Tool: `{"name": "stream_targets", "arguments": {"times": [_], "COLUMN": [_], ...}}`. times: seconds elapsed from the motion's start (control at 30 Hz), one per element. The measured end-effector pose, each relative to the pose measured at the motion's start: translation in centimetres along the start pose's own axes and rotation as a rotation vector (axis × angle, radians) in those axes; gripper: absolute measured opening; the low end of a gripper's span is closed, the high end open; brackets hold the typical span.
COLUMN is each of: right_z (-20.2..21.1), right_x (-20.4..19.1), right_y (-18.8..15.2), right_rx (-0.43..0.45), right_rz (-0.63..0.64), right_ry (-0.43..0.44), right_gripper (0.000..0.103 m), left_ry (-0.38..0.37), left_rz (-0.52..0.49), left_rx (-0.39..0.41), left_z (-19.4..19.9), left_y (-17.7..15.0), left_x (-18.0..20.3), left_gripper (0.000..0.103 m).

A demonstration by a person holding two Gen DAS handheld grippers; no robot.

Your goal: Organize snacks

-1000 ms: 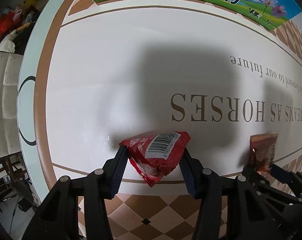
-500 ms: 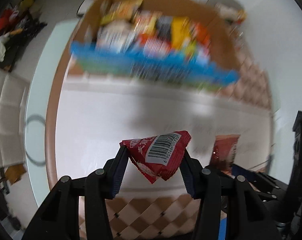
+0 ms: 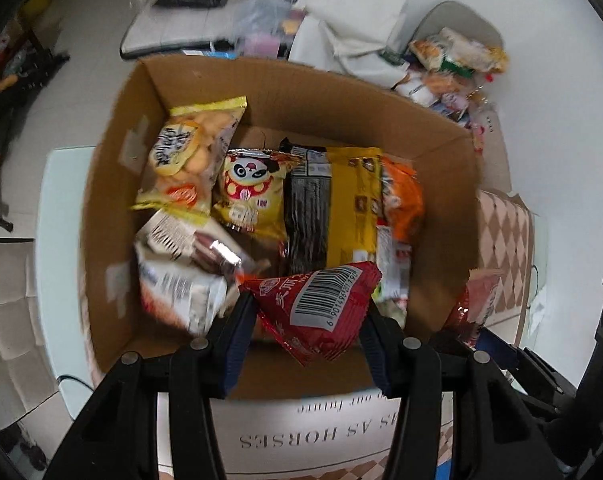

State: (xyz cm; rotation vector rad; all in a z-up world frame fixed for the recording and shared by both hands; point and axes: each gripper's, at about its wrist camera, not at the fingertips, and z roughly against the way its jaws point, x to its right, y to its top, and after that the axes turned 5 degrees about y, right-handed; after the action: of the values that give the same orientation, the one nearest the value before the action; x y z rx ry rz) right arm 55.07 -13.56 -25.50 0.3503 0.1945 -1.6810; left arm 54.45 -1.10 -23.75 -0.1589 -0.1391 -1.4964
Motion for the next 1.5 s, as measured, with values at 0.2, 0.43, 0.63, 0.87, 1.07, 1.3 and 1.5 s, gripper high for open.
{"name": "stream_targets", "arguments": {"times": [0.2,0.43,0.63,0.87,1.07,1.3,1.5], "right_z": [-6.6,-9.7,-11.7,-11.9,-10.7,-8.4,-5.7], "right_x": [0.1,0.1,-0.1,-0.4,-0.5,-0.1,0.3], "right_y": [3.9,6.2,7.0,6.6,5.9,4.1,1.9], "right_rx": [-0.052,-0.075,-0.156,-0.163,-0.128,-0.071,0.002], "right_rz": [0.004,0.002,0.022,0.054,0.074,0.082,0.093], "right_ry": [-0.027,-0.033,0.025,-0.009,-0.056,-0.100,-0.140], "right_gripper": [0.060,0.060,0.068,0.085,0.087,0.093,0.094], "left_ry": [-0.023,-0.041,-0.045,-0.035,-0.004,0.055,0.132], "left_rz": [0.055,0.079,0.087,0.082,0.065,0.023,-0.018], "left_rx": [-0.109,-0.182,-0.208,-0.175,-0.130,0.002,0.131], "left_z": [-4.1,-6.6,-7.2,-6.5,-4.6,-1.5,1.4], "left_y": [3.9,5.6,5.0,4.5,2.7,0.2,-2.3], "left_x": [-1.0,-1.7,-1.7,-1.7,-2.3,-2.4,-2.6], "left_gripper": [0.048,0.048,0.051,0.066,0.066,0.089,0.101]}}
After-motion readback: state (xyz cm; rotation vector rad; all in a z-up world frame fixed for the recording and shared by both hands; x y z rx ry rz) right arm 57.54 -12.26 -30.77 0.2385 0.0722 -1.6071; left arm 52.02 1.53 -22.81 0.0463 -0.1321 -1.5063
